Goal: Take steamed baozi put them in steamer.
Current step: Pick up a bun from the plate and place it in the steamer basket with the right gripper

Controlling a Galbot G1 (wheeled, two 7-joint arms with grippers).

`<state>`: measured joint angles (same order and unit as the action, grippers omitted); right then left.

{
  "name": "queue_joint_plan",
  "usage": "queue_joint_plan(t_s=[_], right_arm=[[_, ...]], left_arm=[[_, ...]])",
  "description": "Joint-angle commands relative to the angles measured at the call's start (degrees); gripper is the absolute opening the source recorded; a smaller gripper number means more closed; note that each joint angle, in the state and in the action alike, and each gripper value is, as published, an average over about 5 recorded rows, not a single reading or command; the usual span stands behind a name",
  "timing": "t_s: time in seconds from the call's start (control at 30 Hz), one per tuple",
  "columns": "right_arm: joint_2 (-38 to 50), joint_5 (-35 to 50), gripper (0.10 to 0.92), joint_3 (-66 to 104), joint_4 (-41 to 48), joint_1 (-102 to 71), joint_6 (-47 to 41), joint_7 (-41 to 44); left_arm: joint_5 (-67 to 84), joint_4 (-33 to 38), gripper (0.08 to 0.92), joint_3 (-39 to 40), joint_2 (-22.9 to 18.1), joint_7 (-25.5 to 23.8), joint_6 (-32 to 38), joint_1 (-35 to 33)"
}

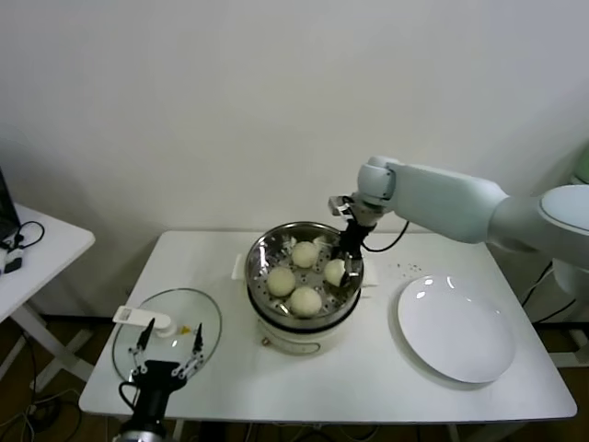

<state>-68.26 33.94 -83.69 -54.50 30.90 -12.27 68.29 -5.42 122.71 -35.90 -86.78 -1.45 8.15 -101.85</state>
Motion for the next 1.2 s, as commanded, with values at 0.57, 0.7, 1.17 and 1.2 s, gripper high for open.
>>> queue_joint_plan(t_s=[0.57,0.7,1.17,1.2], right_arm=[[-1.7,-1.4,0.809,1.7,2.4,-1.7,0.9,0.6],[-1.0,-0.9,0.822,1.6,1.6,-0.6,1.0,1.6],[7.0,2.3,0.823,8.4,-2.7,2.4,1.1,0.2],[8.0,2.3,0.823,10.4,-3.1,1.8,1.1,-0.8]], left_arm=[[0.1,-0.2,0.823,0.1,0.0,0.0,0.0,0.1],[0.1,-0.3,0.823,0.0,0.0,0.0,0.0,0.2],[-0.2,-0.1,0.823,0.1,0.1,-0.1,-0.1,0.5],[-0.2,-0.1,0.823,0.1,0.1,0.0,-0.2,0.6]])
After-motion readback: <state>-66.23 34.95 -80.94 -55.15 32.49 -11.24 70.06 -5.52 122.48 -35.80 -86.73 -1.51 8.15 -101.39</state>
